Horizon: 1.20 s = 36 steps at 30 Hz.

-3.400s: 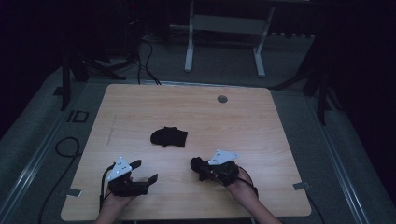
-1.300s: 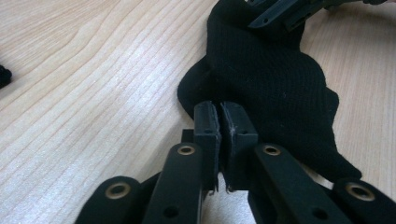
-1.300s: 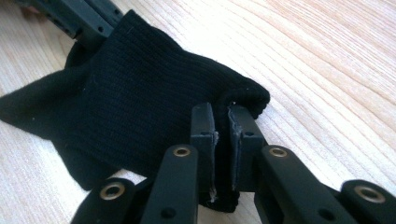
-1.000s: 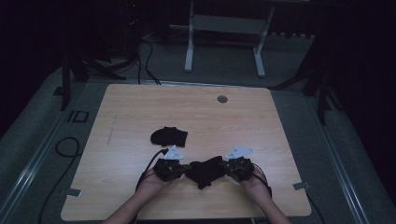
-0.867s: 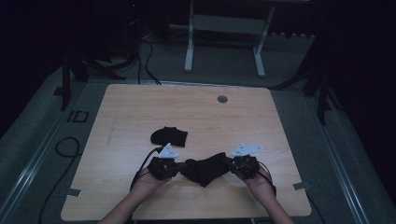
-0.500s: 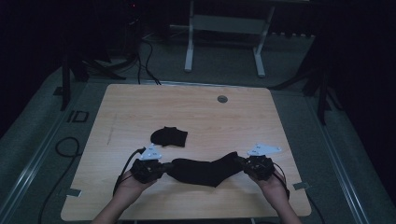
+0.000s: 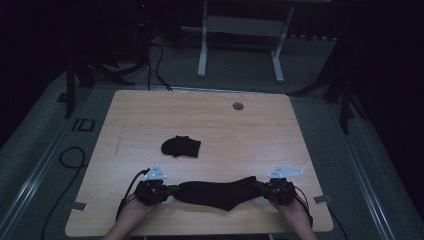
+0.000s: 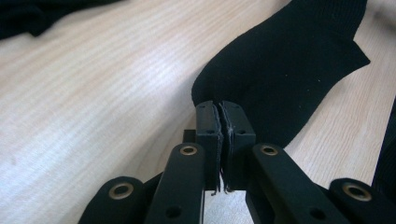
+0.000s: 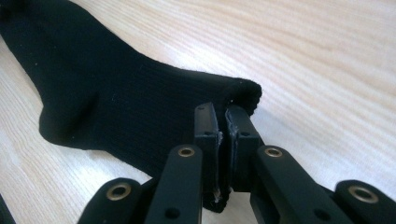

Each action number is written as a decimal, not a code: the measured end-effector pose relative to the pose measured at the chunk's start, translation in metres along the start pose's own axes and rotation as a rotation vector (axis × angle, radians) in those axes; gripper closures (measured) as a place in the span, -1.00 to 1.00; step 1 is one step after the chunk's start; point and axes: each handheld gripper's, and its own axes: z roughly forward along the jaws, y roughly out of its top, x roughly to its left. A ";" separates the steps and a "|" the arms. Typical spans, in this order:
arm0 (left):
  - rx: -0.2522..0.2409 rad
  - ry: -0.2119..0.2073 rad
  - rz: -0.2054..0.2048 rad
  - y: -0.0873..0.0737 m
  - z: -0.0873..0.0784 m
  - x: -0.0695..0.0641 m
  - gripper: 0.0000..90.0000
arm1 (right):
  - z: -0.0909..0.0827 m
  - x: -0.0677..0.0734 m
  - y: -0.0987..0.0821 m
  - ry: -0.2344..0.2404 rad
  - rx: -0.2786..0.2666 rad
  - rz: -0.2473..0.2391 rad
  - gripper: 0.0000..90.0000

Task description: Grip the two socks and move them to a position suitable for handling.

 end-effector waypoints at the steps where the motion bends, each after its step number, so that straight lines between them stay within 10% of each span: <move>1: 0.005 -0.003 -0.001 -0.001 0.001 0.000 0.94 | 0.001 0.000 -0.002 0.003 0.006 -0.005 0.88; 22: 0.034 0.018 -0.002 -0.011 0.011 0.004 0.88 | 0.015 0.004 -0.019 -0.004 0.057 -0.003 0.54; 29: -0.047 0.031 -0.054 -0.008 -0.006 0.009 0.19 | 0.001 0.001 0.001 -0.027 0.021 -0.042 0.15; 36: -0.091 0.050 -0.046 -0.008 -0.014 0.014 0.01 | 0.009 0.001 0.036 -0.014 -0.046 -0.077 0.05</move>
